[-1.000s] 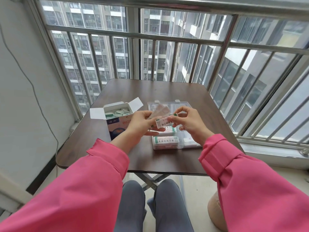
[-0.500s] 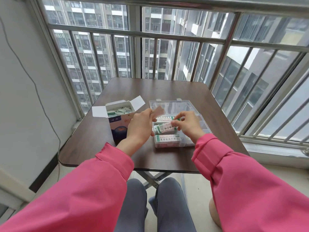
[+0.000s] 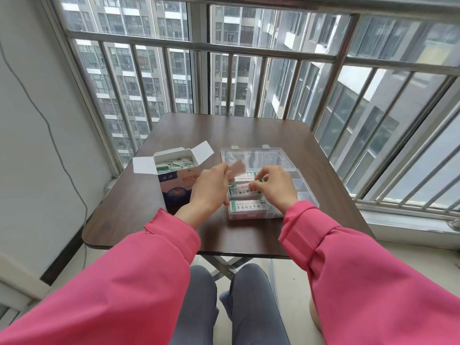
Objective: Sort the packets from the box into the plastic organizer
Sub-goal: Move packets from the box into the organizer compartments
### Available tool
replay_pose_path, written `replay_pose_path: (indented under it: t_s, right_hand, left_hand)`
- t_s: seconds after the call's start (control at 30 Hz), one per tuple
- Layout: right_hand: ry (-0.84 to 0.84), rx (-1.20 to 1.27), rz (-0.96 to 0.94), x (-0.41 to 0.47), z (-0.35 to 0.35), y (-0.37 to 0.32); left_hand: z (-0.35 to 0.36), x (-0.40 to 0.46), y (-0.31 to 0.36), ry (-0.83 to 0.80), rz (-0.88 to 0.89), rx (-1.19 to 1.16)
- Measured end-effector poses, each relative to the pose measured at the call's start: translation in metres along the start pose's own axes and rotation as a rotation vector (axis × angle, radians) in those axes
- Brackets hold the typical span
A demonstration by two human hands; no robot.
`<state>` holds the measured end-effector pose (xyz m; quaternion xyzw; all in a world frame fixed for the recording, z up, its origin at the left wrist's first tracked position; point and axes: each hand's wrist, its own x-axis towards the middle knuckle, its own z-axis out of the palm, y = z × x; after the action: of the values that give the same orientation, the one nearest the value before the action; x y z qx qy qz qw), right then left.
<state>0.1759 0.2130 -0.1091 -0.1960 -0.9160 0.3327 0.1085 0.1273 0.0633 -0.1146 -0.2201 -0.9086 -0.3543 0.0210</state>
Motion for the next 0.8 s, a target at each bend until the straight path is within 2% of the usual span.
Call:
replay_pose_path:
  t_s: [0.23,0.4,0.5,0.57,0.63,0.73,0.8]
  right_hand:
    - [-0.011,-0.209,-0.083,0.001,0.004,-0.003]
    - [-0.059,-0.244,-0.090,0.002,0.005,-0.001]
    - [-0.071,-0.195,-0.098,0.004,0.001,0.002]
    - [-0.013,-0.096,-0.120,0.004,-0.007,0.000]
    - [0.009,0.119,-0.141,0.001,-0.017,-0.005]
    - [-0.113,0.504,-0.100,-0.009,-0.025,-0.012]
    - [-0.121,0.644,-0.072,-0.010,-0.025,-0.012]
  left_hand:
    - [0.002,0.005,-0.002,-0.053,0.000,0.088]
    - [0.000,0.004,-0.001,-0.102,0.017,0.119]
    - [-0.002,0.000,-0.001,-0.055,0.008,0.062]
    - [-0.005,-0.002,0.002,-0.009,0.020,0.009]
    - [-0.008,-0.006,0.009,-0.021,0.015,-0.135]
    - [-0.009,-0.009,0.016,-0.138,-0.043,-0.455]
    - [-0.009,-0.010,0.016,-0.191,-0.043,-0.516]
